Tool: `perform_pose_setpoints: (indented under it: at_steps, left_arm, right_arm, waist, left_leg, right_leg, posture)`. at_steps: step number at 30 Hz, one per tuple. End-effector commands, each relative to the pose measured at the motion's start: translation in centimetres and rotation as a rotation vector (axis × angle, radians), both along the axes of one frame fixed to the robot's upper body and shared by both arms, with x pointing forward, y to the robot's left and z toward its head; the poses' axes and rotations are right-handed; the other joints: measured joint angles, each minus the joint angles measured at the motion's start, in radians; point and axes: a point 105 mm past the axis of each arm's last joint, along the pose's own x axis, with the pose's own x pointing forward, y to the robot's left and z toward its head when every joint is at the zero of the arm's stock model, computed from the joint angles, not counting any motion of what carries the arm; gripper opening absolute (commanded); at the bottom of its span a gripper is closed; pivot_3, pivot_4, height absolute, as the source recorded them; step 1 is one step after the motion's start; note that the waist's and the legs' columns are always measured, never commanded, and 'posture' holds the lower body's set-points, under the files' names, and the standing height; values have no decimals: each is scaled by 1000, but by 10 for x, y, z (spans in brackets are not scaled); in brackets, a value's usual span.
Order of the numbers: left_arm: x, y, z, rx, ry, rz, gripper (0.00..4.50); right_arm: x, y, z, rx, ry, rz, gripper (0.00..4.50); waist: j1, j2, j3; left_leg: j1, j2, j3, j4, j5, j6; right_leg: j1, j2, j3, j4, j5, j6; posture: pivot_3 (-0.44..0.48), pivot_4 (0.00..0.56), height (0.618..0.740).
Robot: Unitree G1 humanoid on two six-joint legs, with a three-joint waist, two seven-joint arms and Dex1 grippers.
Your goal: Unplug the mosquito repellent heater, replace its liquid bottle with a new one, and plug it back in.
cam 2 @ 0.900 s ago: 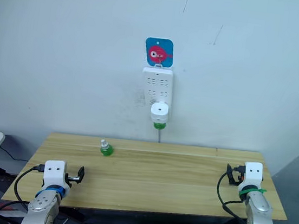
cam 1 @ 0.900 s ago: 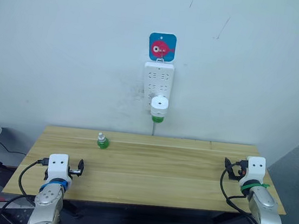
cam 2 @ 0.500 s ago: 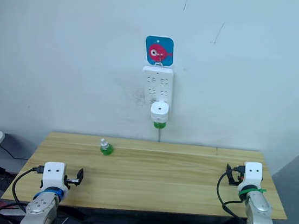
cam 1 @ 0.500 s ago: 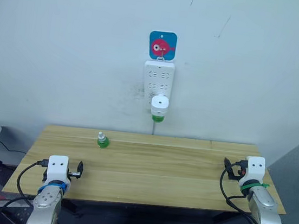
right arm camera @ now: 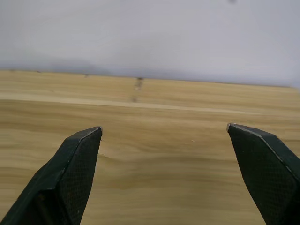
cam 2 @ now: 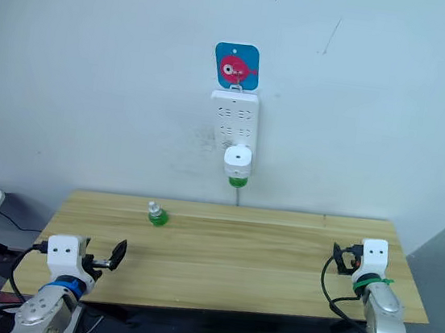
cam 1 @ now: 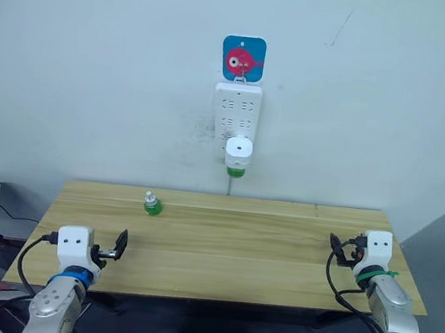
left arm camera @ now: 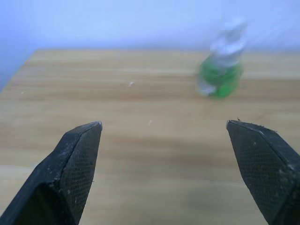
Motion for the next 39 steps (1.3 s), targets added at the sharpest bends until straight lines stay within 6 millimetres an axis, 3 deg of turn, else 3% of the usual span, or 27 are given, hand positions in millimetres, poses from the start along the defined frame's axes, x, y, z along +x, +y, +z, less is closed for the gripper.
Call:
perform_pose_setpoints:
  at_steps: [1, 4, 7, 14, 18, 21, 25, 28, 34, 39]
  left_arm:
    - [16, -27, 47, -15, -107, -188, 4500]
    - [48, -48, 97, -34, -211, -319, 4500]
    - [65, -60, 121, -42, -254, -384, 4500]
    - [96, -92, 152, -89, -298, -541, 4500]
    - [110, -106, 162, -95, -305, -621, 4500]
    - [122, -113, 167, -91, -320, -649, 4500]
    - [133, -121, 168, -101, -319, -692, 4500]
    - [139, -130, 166, -91, -311, -733, 3906]
    - [159, -147, 165, -51, -306, -776, 2105]
    - [169, -161, 169, -14, -313, -834, 2105]
  right_arm:
    - [8, 18, 49, 36, -123, 121, 4474]
    - [6, 56, 100, 70, -205, 353, 4474]
    - [1, 84, 131, 65, -231, 499, 4474]
    - [-2, 152, 187, 28, -261, 779, 4474]
    - [5, 176, 205, 7, -267, 816, 4474]
    - [17, 186, 217, -8, -270, 785, 4474]
    - [17, 191, 223, -8, -282, 773, 4474]
    - [15, 189, 220, -12, -279, 762, 4500]
    - [7, 187, 218, 16, -276, 731, 4500]
    - [1, 182, 212, 23, -259, 697, 4500]
  waist:
    - [2, 2, 4]
    - [11, 3, 17]
    - [16, 3, 20]
    - [7, 1, 30]
    - [9, 1, 30]
    - [11, 1, 31]
    - [12, 1, 31]
    - [12, 2, 31]
    - [9, 2, 38]
    - [-6, 2, 41]
  left_leg:
    - [0, 0, 0, 0, 0, 0]
    - [0, 0, -2, 1, 0, 0]
    - [-1, 0, -3, 1, 0, 0]
    - [-4, 0, -5, 1, -2, -3]
    - [-19, 0, -11, 4, -2, -3]
    - [-23, 0, -14, 5, -1, -3]
    - [-27, 0, -16, 6, -2, -3]
    - [-31, -1, -17, 8, -2, -3]
    - [-35, -2, -21, 17, -2, -3]
    - [-36, -2, -21, 17, -2, -3]
  right_leg:
    - [0, 0, 0, 0, 0, 0]
    - [0, 0, -1, 0, 0, 0]
    - [0, 2, -5, 0, 2, 3]
    - [-2, 2, -7, -2, 0, 3]
    - [-13, 2, -14, 0, 2, 1]
    - [-16, 1, -18, 0, 3, -2]
    - [-18, 1, -21, 0, 3, -2]
    - [-19, 0, -22, -1, 3, -2]
    - [-20, 0, -24, 2, 4, -1]
    - [-19, 0, -24, 1, 4, -1]
  posture:
    - [58, 121, 740]
    - [40, 128, 740]
    - [17, 131, 740]
    - [-29, 137, 740]
    - [-42, 138, 740]
    - [-52, 139, 740]
    - [-58, 141, 740]
    - [-69, 150, 740]
    - [-99, 157, 740]
    - [-130, 166, 740]
